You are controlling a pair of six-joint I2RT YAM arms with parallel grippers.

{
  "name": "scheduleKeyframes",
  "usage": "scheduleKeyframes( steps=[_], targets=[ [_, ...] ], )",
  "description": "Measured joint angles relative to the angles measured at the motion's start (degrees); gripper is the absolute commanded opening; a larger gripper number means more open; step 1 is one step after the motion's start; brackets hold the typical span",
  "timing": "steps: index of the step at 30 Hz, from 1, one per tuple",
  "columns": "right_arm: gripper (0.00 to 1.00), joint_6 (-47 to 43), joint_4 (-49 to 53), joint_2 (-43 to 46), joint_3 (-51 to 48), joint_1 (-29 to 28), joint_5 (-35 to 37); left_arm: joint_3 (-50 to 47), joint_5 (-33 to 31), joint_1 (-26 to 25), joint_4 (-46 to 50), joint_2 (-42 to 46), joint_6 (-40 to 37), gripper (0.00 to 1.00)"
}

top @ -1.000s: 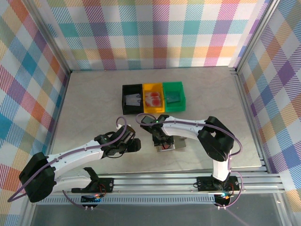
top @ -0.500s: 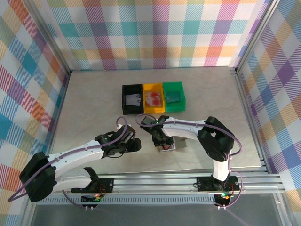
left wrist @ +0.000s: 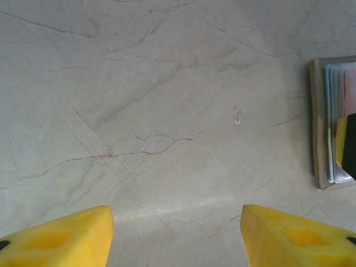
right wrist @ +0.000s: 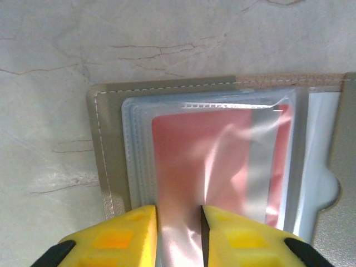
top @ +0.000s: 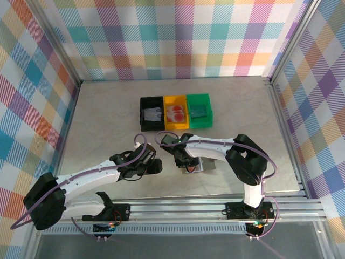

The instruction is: Take the credit cards out of the card holder

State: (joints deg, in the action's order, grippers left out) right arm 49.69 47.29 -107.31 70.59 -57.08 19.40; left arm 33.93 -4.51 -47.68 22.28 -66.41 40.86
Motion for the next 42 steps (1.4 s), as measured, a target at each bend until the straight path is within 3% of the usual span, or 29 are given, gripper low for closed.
scheduleKeyframes(
  steps=[5, 15, 31, 42],
  targets=[
    [0.2, 0.02, 0.59, 0.2, 0.02, 0.0, 0.39, 0.0, 0.35, 0.0, -0.02, -0.39, 0.02, 0.62],
    [0.19, -0.04, 1.92, 2.36, -0.57, 0.0, 0.5, 0.0, 1.49, 0.0, -0.79, -2.14, 0.0, 0.62],
    [0.17, -0.87, -7.13, 16.79, -12.55, 3.78, -6.25, 1.66, 6.29, -0.02, -4.79, -7.41, 0.24, 0.62],
    [0.18, -0.68, -7.87, 25.14, -17.97, 7.5, -7.3, 5.38, 6.62, -0.66, -5.62, -11.96, 0.26, 0.62]
  ],
)
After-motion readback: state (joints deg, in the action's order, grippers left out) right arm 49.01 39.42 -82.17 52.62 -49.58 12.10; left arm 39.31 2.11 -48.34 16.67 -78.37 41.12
